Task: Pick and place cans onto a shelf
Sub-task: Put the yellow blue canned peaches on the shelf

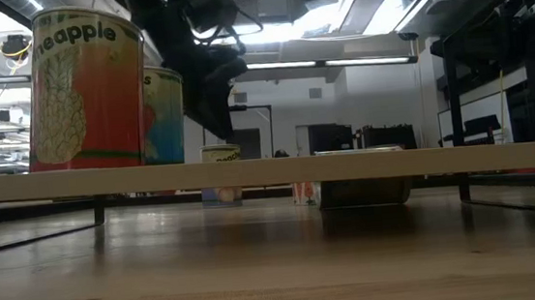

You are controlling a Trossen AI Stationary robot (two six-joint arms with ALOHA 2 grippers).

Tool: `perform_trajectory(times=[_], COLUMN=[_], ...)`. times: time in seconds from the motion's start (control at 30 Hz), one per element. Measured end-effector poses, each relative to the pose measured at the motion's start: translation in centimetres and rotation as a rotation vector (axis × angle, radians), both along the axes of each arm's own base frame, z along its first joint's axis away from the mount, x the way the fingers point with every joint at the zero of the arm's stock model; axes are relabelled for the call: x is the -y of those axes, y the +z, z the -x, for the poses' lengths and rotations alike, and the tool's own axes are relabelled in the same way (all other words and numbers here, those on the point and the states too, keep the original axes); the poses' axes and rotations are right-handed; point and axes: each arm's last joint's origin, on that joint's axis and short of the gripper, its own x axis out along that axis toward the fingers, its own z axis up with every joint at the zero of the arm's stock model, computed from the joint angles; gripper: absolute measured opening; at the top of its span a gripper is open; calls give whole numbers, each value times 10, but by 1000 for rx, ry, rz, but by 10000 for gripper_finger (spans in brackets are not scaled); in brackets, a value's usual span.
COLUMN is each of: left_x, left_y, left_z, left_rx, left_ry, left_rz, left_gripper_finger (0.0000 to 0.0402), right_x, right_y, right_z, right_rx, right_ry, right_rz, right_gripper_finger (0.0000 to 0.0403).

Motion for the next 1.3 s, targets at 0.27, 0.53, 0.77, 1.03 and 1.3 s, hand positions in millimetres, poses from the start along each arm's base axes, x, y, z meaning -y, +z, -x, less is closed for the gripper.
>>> perform_trajectory(times=[0.27,0.53,0.77,1.03,1.3], left_x=[0,-1,-2,-2,-2], left_y=[-2,-12,-15,-16,-16], left_z=[1,-8,-10,-9,-9], left_rx=[-3,2,-2,-10,-16], left_ry=[0,-7,-5,-4,-3], left_rz=[0,-5,-12,-10,-10], left_gripper_finger=[73,73,73,67,9], right_x=[0,0,0,0,0], right_y=[0,0,0,-1,-1], right_z=[0,0,0,-1,-1], right_rx=[0,0,-6,-12,-13], right_ry=[0,0,0,0,0], right_rz=[0,0,0,1,1], right_gripper_finger=[49,49,49,48,48])
